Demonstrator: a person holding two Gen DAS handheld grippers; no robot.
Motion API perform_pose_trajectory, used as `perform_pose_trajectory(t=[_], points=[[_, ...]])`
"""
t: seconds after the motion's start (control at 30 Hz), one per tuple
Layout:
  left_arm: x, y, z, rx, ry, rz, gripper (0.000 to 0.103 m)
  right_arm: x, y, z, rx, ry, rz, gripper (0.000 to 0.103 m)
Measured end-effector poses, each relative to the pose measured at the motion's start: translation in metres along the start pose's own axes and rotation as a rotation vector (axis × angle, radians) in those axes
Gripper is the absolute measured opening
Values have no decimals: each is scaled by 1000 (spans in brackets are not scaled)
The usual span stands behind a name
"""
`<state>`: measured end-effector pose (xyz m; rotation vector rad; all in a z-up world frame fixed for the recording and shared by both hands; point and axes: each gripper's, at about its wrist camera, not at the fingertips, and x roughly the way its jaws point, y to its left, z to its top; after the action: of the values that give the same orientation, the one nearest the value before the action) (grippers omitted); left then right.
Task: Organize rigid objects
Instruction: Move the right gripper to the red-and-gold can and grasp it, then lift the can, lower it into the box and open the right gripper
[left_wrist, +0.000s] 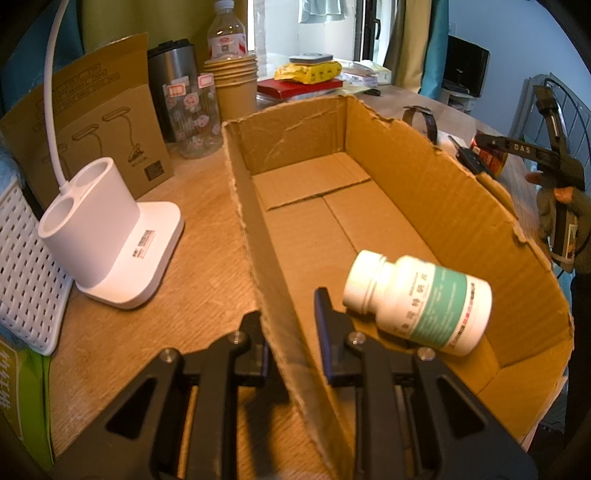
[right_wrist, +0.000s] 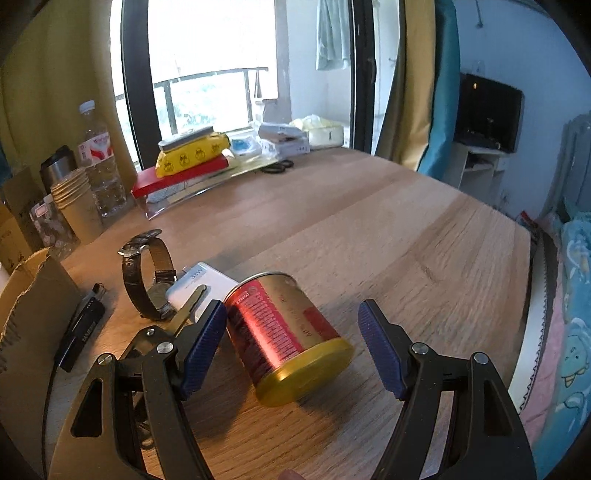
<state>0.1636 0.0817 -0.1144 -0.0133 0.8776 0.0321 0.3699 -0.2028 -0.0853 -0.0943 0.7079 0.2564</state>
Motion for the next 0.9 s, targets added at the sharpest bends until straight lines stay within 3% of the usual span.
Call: perform_pose_trajectory(t=[0.27, 0.4, 0.9], points=[[0, 0, 0, -1, 0, -1, 21, 13, 4, 0, -12, 65, -7, 76], [0, -1, 0, 0, 0, -1, 21, 14, 8, -2, -29, 75, -24, 58], [0, 0, 0, -1, 1, -2, 21, -15, 17, -7, -10, 6, 2, 57]])
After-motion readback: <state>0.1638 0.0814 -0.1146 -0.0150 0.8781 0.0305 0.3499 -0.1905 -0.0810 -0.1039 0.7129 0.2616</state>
